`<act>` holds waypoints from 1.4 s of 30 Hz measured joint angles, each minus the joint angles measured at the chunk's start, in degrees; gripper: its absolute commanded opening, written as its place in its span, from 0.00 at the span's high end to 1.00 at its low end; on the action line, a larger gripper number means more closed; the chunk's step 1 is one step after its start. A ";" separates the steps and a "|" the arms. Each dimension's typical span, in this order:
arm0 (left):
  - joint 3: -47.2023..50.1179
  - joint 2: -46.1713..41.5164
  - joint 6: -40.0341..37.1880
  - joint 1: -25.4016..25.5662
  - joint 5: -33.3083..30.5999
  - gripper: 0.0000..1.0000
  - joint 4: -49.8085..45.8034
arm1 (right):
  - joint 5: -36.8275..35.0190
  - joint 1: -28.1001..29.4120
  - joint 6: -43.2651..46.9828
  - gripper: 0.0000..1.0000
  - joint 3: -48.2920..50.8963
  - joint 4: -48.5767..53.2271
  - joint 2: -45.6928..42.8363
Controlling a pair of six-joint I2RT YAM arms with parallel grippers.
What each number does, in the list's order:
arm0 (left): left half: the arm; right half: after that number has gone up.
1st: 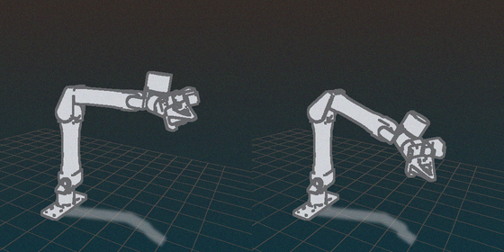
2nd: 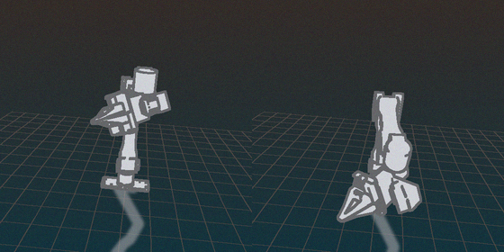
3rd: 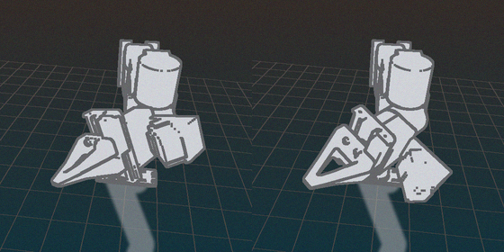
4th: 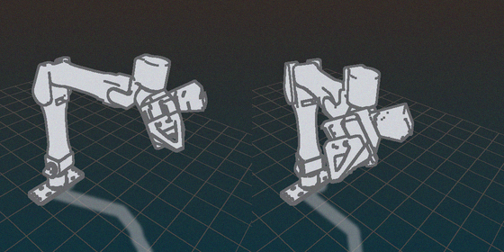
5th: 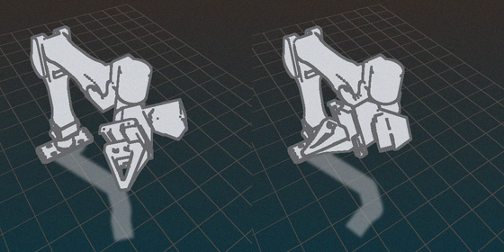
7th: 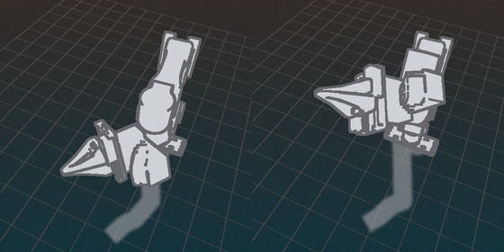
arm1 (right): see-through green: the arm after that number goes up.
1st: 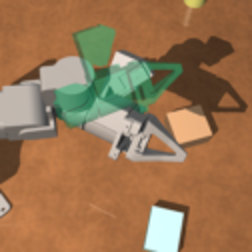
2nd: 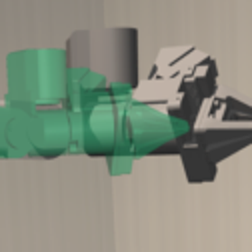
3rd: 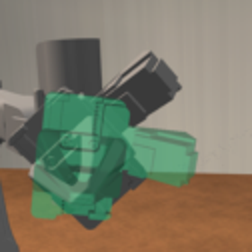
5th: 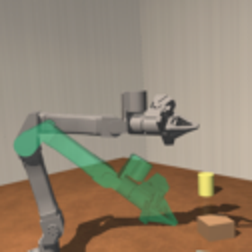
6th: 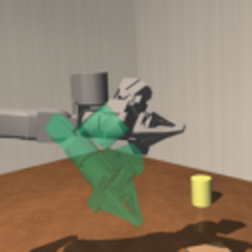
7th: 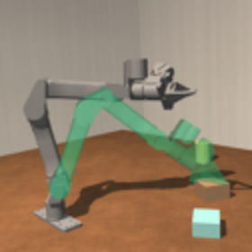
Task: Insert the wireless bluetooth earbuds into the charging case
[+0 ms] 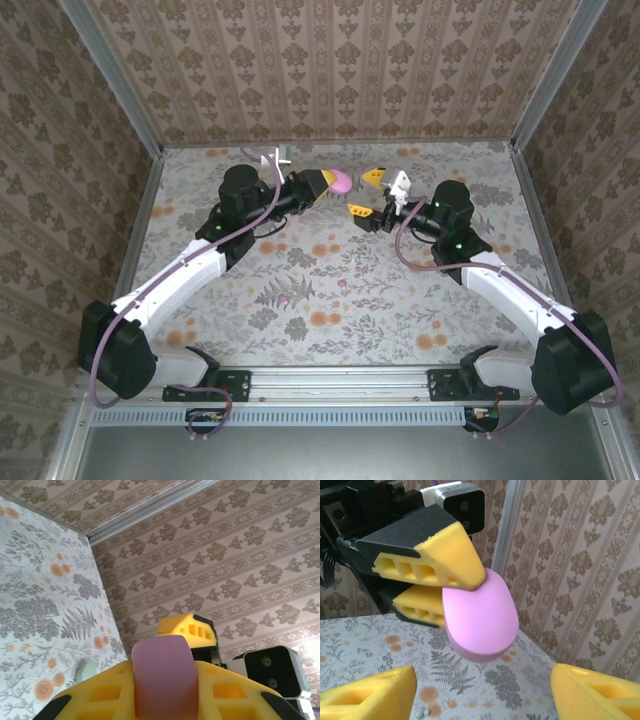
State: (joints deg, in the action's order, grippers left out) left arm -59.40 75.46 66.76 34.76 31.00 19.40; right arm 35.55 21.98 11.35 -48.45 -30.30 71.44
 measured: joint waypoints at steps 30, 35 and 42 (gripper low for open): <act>0.09 0.00 3.21 0.00 2.49 0.99 2.12 | 6.56 0.22 2.23 0.50 -7.91 1.77 5.62; 0.09 0.02 3.63 -0.26 2.47 0.99 2.49 | 6.73 0.33 1.90 0.51 -8.41 1.70 6.10; 0.09 0.02 3.85 -0.33 2.49 0.99 3.23 | 6.73 0.37 1.92 0.47 -8.50 1.86 6.21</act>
State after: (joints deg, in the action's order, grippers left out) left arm -59.31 75.48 70.61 34.44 33.50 22.63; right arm 42.28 22.35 13.28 -56.95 -28.45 77.65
